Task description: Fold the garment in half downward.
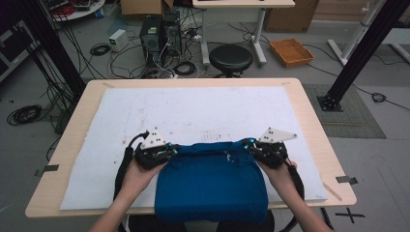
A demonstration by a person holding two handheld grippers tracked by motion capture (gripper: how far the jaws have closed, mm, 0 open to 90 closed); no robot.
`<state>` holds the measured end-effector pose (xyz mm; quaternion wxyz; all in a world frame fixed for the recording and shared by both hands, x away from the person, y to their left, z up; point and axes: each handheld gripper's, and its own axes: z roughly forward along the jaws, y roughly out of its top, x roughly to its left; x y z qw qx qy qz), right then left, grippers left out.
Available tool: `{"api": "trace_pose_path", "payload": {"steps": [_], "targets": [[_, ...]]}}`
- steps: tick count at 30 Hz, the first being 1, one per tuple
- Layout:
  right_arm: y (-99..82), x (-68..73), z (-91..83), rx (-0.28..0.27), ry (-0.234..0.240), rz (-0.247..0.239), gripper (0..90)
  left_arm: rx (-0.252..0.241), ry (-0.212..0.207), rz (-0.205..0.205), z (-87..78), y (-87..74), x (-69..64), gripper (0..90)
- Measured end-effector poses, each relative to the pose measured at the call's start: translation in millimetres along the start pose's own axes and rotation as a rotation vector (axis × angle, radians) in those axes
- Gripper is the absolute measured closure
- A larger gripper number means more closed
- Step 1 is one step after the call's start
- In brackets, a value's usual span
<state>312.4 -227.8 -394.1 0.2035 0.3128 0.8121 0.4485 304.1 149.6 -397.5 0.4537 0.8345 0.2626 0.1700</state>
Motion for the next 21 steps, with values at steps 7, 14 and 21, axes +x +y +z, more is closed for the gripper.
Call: {"api": "trace_pose_path", "payload": {"steps": [7, 14, 21], "targets": [[-21.8, 30.3, -29.2, 0.006, 0.027, -0.044, 89.3, 0.017, -0.037, 0.058, -14.2, -15.0, -27.7, 87.9], [-42.8, 53.0, -42.3, 0.05, 0.034, -0.12, 89.3, 0.048, -0.047, 0.123, -18.7, -28.0, -50.6, 87.9], [-57.8, 67.0, -47.0, 0.11, 0.041, -0.174, 89.2, 0.111, -0.083, 0.164, -15.5, -43.5, -68.9, 87.6]]}}
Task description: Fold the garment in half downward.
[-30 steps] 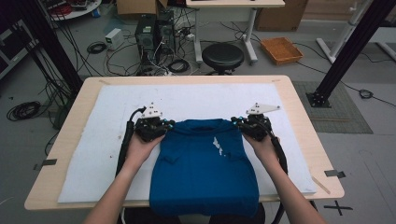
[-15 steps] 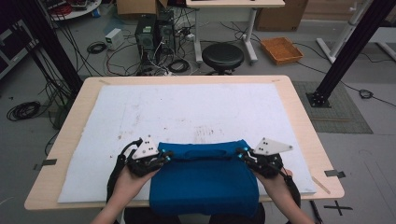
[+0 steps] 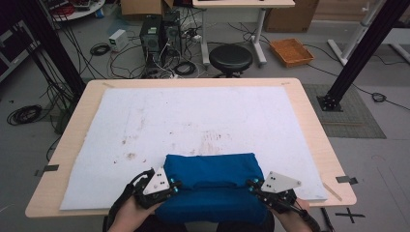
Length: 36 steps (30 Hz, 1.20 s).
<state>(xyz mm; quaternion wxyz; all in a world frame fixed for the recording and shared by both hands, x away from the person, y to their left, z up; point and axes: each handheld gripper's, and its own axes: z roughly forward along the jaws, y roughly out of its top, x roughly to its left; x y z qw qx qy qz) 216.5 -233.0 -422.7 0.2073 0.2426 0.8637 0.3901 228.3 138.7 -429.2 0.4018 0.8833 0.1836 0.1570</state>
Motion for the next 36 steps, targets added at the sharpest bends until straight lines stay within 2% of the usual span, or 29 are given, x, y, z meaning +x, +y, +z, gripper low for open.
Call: {"api": "trace_pose_path", "payload": {"steps": [2, 4, 5, 7, 8, 11, 13, 16, 17, 19, 20, 22, 25, 26, 28, 30, 35, 36], "targets": [[-2.5, 3.6, 0.3, 0.016, 0.009, -0.003, 89.0, 0.018, -0.003, 0.011, -0.7, -2.2, -3.4, 87.3], [-3.6, 6.7, 0.0, 0.027, 0.015, -0.01, 88.4, 0.025, -0.009, 0.003, -1.9, -4.6, -5.6, 85.9], [-3.7, 8.1, -1.1, 0.029, 0.014, -0.022, 87.9, 0.025, -0.003, -0.007, -2.1, -5.7, -6.7, 76.5], [-3.6, 8.1, -1.9, 0.028, 0.013, -0.021, 85.7, 0.03, -0.008, -0.021, -3.5, -7.2, -7.7, 73.8], [-3.1, 6.8, -2.7, 0.024, 0.011, -0.02, 84.2, 0.034, -0.006, -0.013, -4.5, -7.4, -7.6, 71.9], [-1.7, 1.6, -5.3, 0.006, 0.001, -0.006, 80.5, 0.018, 0.015, -0.031, -7.9, -4.8, -5.6, 66.9], [2.1, -5.3, -7.5, -0.011, -0.023, 0.011, 77.8, -0.01, 0.049, -0.055, -10.2, 0.5, 1.4, 64.5], [10.7, -24.5, -6.3, -0.045, -0.06, 0.071, 74.1, -0.066, 0.114, -0.123, -12.7, 9.7, 21.8, 62.8], [13.4, -33.6, -3.6, -0.057, -0.067, 0.102, 71.4, -0.086, 0.14, -0.16, -12.0, 12.1, 30.1, 62.6], [16.9, -52.5, 4.5, -0.065, -0.074, 0.182, 68.9, -0.098, 0.159, -0.24, -6.7, 15.3, 48.3, 61.4], [17.8, -62.0, 10.4, -0.06, -0.07, 0.22, 67.0, -0.087, 0.165, -0.271, -3.0, 15.7, 57.1, 61.0], [16.3, -79.0, 23.6, -0.041, -0.059, 0.29, 66.6, -0.06, 0.151, -0.329, 6.4, 13.4, 71.5, 60.0], [9.1, -94.0, 42.2, 0.007, -0.001, 0.367, 67.2, -0.003, 0.124, -0.367, 18.3, 6.0, 82.5, 61.7], [6.5, -95.9, 46.9, 0.027, 0.014, 0.381, 69.8, 0.004, 0.115, -0.374, 21.0, 2.9, 84.2, 65.1], [1.2, -97.6, 53.1, 0.049, 0.022, 0.377, 80.4, 0.013, 0.111, -0.374, 23.7, -1.6, 85.8, 72.6], [-2.2, -99.0, 54.1, 0.053, 0.03, 0.384, 84.9, 0.006, 0.114, -0.37, 24.2, -3.8, 85.8, 80.5], [-2.6, -99.8, 51.6, 0.051, 0.006, 0.37, 85.4, 0.02, 0.115, -0.355, 23.6, -5.4, 84.5, 81.0], [-3.0, -99.4, 51.4, 0.051, 0.005, 0.368, 84.7, 0.023, 0.115, -0.363, 23.0, -6.3, 84.0, 80.2]]}}
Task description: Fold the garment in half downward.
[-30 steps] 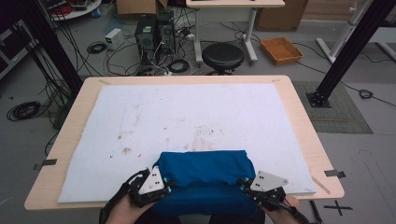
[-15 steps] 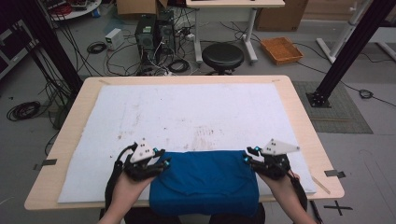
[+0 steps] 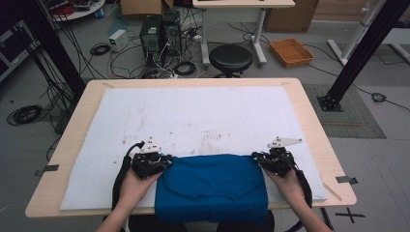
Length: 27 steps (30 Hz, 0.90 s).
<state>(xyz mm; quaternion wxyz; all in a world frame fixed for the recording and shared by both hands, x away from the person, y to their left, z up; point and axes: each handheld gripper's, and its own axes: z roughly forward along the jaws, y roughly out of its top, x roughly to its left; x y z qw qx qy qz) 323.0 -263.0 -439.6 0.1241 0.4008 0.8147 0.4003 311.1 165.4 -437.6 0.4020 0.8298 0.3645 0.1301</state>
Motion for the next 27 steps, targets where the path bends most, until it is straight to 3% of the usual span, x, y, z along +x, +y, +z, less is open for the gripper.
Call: {"api": "trace_pose_path", "payload": {"steps": [3, 6, 9, 12, 15, 19, 21, 27], "targets": [[-0.3, 0.4, -3.3, -0.017, -0.02, 0.003, 73.2, -0.007, 0.022, -0.039, -3.1, -1.8, 2.3, 66.6], [2.3, -4.3, -11.3, -0.064, -0.038, 0.058, 64.2, -0.044, 0.006, -0.078, -8.5, 1.2, 8.6, 55.2], [5.2, -12.6, -14.2, -0.101, -0.035, 0.122, 61.0, -0.059, -0.017, -0.106, -6.6, 7.5, 12.1, 49.2], [4.3, -16.5, -7.3, -0.081, 0.001, 0.172, 59.3, -0.026, -0.032, -0.094, 0.8, 10.9, 10.8, 49.2], [1.9, -15.3, 4.0, -0.028, 0.037, 0.174, 63.1, 0.049, -0.044, -0.094, 9.2, 9.4, 9.7, 51.3], [-1.2, -10.8, 9.4, 0.009, 0.066, 0.13, 83.6, 0.049, -0.061, -0.083, 9.4, 1.6, 6.9, 68.4], [-1.4, -9.1, 8.0, 0.004, 0.062, 0.113, 85.3, 0.043, -0.066, -0.069, 8.4, -0.4, 5.6, 76.8], [3.8, -11.6, 2.1, -0.038, 0.005, 0.076, 86.2, 0.039, -0.045, -0.039, 8.9, 6.6, 10.5, 81.9]]}}
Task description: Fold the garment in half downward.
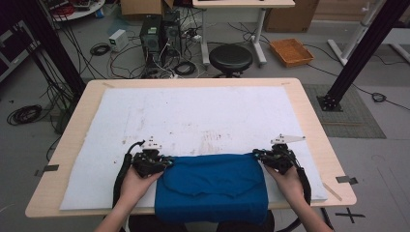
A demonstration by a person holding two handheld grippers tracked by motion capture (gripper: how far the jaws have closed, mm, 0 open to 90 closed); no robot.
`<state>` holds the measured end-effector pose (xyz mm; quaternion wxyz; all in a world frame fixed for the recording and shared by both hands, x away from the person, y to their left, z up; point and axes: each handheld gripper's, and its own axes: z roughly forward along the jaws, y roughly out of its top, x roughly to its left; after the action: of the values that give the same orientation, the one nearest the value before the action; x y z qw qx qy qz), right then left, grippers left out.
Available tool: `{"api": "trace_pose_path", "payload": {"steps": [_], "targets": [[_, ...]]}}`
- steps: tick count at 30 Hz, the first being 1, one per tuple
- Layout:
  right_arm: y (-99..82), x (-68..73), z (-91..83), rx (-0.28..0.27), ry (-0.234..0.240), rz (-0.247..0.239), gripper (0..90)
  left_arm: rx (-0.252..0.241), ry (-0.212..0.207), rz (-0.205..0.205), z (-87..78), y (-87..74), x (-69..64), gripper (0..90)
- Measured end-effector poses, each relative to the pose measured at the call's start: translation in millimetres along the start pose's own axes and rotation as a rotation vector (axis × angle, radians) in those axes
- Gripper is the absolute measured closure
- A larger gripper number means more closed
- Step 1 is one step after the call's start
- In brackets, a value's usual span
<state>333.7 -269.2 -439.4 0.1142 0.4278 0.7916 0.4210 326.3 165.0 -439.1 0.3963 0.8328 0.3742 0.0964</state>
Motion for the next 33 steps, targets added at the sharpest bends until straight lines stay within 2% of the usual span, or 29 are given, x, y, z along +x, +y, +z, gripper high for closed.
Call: {"api": "trace_pose_path", "payload": {"steps": [2, 6, 9, 12, 13, 17, 18, 22, 25, 27, 28, 29, 33], "targets": [[5.5, -0.8, 1.3, -0.007, -0.017, -0.023, 86.2, -0.009, 0.018, 0.029, 1.6, 7.4, 5.0, 82.2], [23.1, -5.7, 9.2, -0.027, -0.067, -0.07, 86.2, -0.029, 0.057, 0.053, 8.7, 26.8, 19.4, 82.2], [39.0, -16.0, 17.8, -0.032, -0.091, -0.069, 86.2, -0.034, 0.081, 0.07, 15.2, 44.0, 33.4, 82.2], [53.7, -27.9, 27.2, -0.03, -0.104, -0.042, 86.1, -0.057, 0.068, 0.045, 21.1, 60.0, 50.9, 82.2], [57.9, -32.0, 29.7, -0.032, -0.106, -0.041, 86.1, -0.06, 0.073, 0.05, 23.4, 64.6, 55.6, 82.2], [70.1, -42.0, 37.9, -0.042, -0.119, -0.028, 86.1, -0.042, 0.072, 0.056, 33.0, 77.9, 69.6, 82.2], [72.2, -43.6, 40.3, -0.027, -0.126, -0.021, 86.1, -0.029, 0.068, 0.053, 35.4, 80.0, 71.9, 82.1], [75.9, -48.3, 48.2, -0.003, -0.134, -0.034, 86.1, -0.006, 0.079, 0.052, 43.8, 80.9, 74.6, 82.0], [75.4, -50.1, 51.7, 0.004, -0.133, -0.029, 85.4, 0.004, 0.09, 0.032, 47.0, 78.9, 76.5, 79.4], [74.6, -49.9, 52.6, 0.006, -0.148, -0.036, 79.7, 0.013, 0.135, 0.001, 45.8, 78.2, 77.6, 61.8], [74.1, -49.1, 51.3, 0.006, -0.165, -0.033, 74.4, 0.009, 0.142, -0.009, 43.1, 76.9, 78.3, 56.4], [73.5, -49.2, 49.2, -0.001, -0.175, -0.031, 70.0, -0.004, 0.15, -0.016, 39.3, 74.9, 78.0, 54.9], [67.1, -50.9, 33.4, -0.044, -0.186, -0.009, 66.4, -0.064, 0.191, -0.038, 21.4, 62.2, 70.4, 52.8]]}}
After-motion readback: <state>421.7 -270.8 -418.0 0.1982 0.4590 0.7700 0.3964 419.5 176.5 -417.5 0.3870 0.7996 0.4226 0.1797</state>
